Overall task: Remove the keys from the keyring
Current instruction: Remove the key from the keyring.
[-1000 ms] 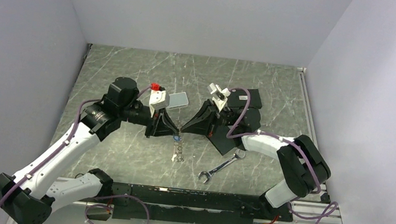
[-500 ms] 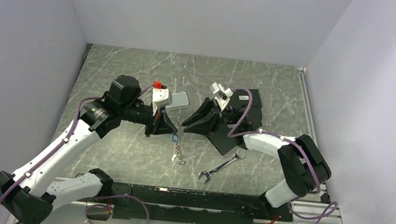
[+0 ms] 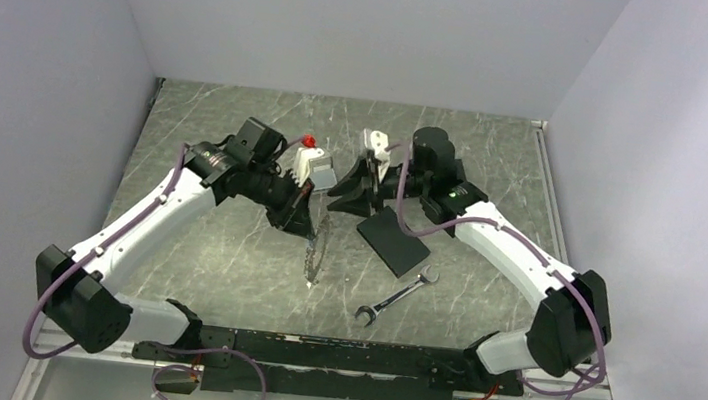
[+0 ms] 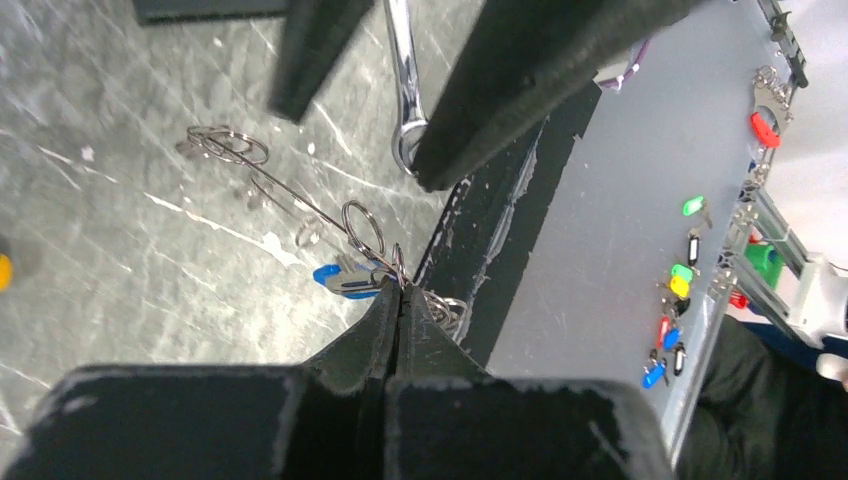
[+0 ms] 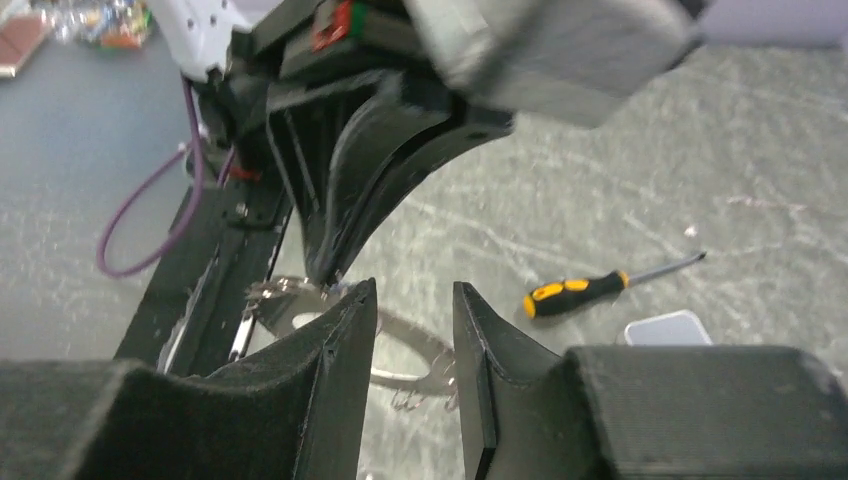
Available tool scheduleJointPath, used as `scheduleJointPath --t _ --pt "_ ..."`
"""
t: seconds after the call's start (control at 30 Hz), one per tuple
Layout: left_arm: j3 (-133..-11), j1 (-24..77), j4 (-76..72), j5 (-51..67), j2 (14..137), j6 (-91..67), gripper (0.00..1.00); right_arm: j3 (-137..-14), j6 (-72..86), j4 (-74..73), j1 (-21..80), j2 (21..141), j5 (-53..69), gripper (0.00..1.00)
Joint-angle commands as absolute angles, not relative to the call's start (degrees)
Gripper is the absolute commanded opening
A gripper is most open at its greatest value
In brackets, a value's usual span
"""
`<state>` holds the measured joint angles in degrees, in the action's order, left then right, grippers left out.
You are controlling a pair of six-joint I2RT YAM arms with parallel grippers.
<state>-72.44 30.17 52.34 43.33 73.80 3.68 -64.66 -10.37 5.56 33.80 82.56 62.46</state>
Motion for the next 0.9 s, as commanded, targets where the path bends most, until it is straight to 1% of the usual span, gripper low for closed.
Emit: scheduleJointPath --t 0.0,0.2,0.37,0.57,0.87 --pt "-75.30 30.06 54.55 44.67 74.09 0.39 0.00 -63.68 -26.96 -13.47 34.71 79.43 57.01 0.37" --pt "-74.76 28.57 54.86 47.34 75.74 -4.11 0.00 -63.67 -29.99 -17.25 37.59 77.30 52.91 0.36" --pt "-74.35 28.39 54.26 49.62 76.95 -5.27 0.00 -63.60 -30.39 -16.81 41.80 76.82 48.62 0.36" --pt "-74.29 28.38 54.26 49.47 77.42 -4.91 0.00 -64.92 -30.03 -16.82 43.77 77.37 48.19 0.36" --pt "-74.15 28.48 54.32 49.99 77.38 -4.26 0.00 -65.54 -28.40 -14.92 45.18 78.97 45.40 0.29"
